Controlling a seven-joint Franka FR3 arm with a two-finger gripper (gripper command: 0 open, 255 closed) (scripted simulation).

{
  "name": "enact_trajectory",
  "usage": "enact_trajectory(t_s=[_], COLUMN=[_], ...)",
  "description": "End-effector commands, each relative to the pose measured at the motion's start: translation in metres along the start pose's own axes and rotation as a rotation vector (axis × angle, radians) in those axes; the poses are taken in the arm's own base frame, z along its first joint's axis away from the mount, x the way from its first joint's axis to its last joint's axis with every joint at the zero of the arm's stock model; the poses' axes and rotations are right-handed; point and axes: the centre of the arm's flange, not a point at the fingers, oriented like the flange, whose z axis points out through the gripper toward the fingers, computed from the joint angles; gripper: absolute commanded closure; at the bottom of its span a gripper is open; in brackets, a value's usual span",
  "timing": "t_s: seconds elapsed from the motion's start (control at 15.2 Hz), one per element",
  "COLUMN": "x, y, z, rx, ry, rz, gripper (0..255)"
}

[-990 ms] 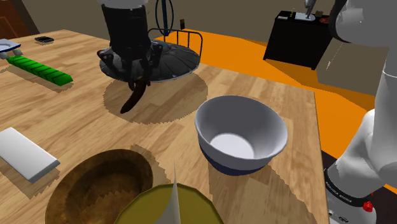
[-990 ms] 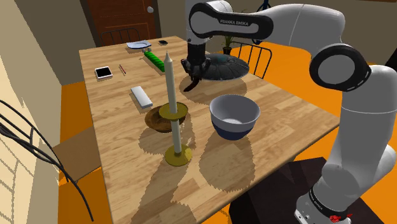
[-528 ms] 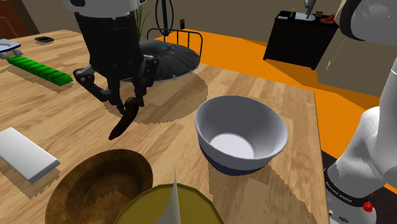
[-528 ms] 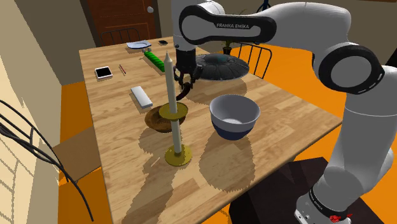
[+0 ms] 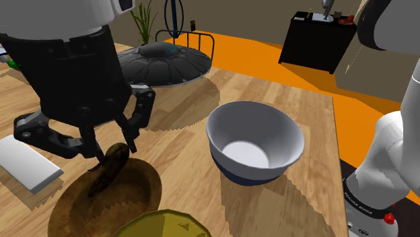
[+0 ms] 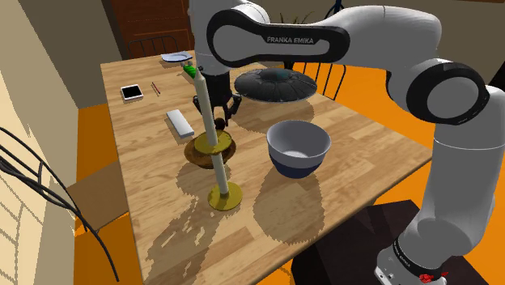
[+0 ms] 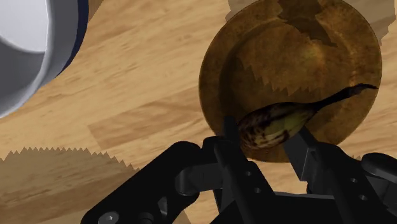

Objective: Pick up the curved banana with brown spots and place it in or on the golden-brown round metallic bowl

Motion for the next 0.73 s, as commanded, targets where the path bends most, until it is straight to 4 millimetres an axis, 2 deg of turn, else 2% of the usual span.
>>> enact_trajectory(t_s=[0.0,0.66], x=[-0.019,-0.021], y=[-0.014,-0.014], z=[0.001,0.053], rx=[-0.002,-0.002], ry=[-0.001,-0.001], rz=[0.0,0.0], gripper=[255,255])
